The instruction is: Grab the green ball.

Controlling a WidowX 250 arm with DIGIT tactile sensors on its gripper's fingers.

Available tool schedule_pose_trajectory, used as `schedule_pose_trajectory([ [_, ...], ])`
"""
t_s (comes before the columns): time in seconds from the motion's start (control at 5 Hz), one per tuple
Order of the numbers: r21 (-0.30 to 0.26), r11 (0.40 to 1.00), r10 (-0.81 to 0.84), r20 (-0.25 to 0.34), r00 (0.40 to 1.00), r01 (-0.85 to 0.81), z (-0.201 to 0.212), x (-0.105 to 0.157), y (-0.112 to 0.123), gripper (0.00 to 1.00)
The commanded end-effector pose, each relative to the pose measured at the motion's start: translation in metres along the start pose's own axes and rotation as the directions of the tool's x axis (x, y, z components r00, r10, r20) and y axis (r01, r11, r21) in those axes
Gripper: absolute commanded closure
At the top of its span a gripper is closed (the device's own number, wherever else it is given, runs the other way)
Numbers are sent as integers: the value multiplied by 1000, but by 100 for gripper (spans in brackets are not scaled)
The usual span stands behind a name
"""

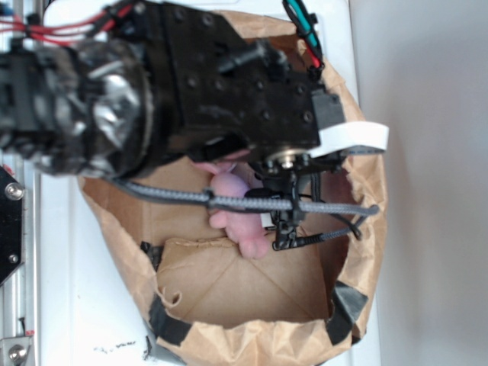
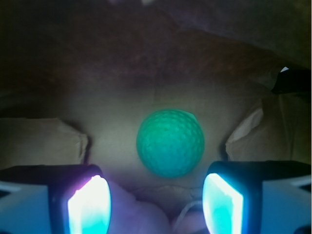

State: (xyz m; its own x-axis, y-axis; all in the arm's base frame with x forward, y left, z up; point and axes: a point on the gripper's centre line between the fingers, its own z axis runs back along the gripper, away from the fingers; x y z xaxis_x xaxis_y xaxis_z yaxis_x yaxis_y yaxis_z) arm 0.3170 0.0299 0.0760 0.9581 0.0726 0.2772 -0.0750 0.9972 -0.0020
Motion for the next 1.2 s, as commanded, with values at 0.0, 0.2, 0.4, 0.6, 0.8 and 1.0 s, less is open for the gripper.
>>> schedule_pose_trajectory([
  [0.0, 24, 999, 20, 88, 996, -22, 6, 21, -1, 0],
  [0.2, 16, 999, 39, 92, 995, -41, 5, 28, -4, 0],
  [0.4, 24, 999, 29, 88, 996, -32, 1, 27, -7, 0],
  [0.6, 30, 999, 27, 79, 997, -29, -3, 26, -7, 0],
  [0.8, 29, 999, 19, 78, 997, -22, -6, 23, -9, 0],
  [1.0, 47, 999, 22, 105, 994, -27, -11, 24, -10, 0],
])
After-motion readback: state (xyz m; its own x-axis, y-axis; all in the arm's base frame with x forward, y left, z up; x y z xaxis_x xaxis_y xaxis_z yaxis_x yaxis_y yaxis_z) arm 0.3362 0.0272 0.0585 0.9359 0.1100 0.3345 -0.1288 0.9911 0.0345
